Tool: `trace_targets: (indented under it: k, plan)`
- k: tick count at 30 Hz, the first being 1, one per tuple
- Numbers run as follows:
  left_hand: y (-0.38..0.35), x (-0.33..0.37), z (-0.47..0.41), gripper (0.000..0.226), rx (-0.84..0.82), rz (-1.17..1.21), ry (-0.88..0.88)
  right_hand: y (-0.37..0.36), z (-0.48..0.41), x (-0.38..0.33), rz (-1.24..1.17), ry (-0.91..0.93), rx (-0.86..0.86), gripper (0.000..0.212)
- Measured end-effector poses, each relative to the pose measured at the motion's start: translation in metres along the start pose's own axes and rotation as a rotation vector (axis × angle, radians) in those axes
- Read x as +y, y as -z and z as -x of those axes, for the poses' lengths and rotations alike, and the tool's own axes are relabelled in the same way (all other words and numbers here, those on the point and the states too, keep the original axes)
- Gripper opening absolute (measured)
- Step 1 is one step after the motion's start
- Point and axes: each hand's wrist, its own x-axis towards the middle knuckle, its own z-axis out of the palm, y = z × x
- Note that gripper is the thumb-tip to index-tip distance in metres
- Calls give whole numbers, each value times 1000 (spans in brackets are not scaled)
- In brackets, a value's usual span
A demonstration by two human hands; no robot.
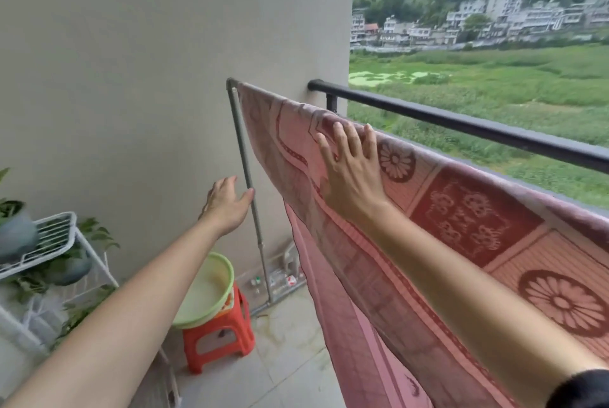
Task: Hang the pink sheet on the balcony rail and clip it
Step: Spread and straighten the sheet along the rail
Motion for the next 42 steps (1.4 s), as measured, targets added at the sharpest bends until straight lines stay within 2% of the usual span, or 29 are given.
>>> trace_targets:
  k: [5,9,12,14,16,17,19,22,24,27,31,35,37,39,42]
  plan:
    - [-21,-39,-154,62,-13,177,-5,-50,-80,-46,127,-95,45,82]
    - [-27,-42,-283,64,-27,370,-1,-81,-139,-75,174,-244,71,80]
    - [-26,-34,-355,78,-2,582,-51,-96,-168,-87,198,-355,120,76]
    - [-32,-29,-394,91,-98,733,-65,-105,-175,-90,239,-379,136,73]
    - [-40,-28,-414,93,-193,739,-36,-110,-179,-94,277,-415,150,70]
    - [-48,-32,-417,81,-174,706,-60,-112,-180,-96,289,-436,165,68]
    - [-61,-44,-407,60,-26,628,-173,-116,-183,-101,298,-468,189,67]
    - [-80,-76,-380,56,81,460,-281,-120,-184,-107,306,-489,152,76]
    - [-94,-108,-354,56,-17,279,-288,-125,-176,-119,301,-461,106,80]
    - [-109,-160,-309,54,-256,50,-237,-135,-152,-152,206,-422,18,82]
    - [-106,-228,-262,51,-495,-188,-183,-143,-114,-206,-53,-645,-136,95]
    - [-83,-278,-231,50,-656,-335,-210,-138,-100,-253,-147,-782,-295,76]
    - [-73,-293,-226,49,-723,-347,-236,-129,-106,-265,-310,-897,-365,64]
    - [-65,-301,-229,49,-787,-277,-264,-119,-119,-269,-585,-1081,-270,62]
    - [-55,-297,-249,35,-928,-215,-323,-106,-150,-260,-780,-1271,58,82]
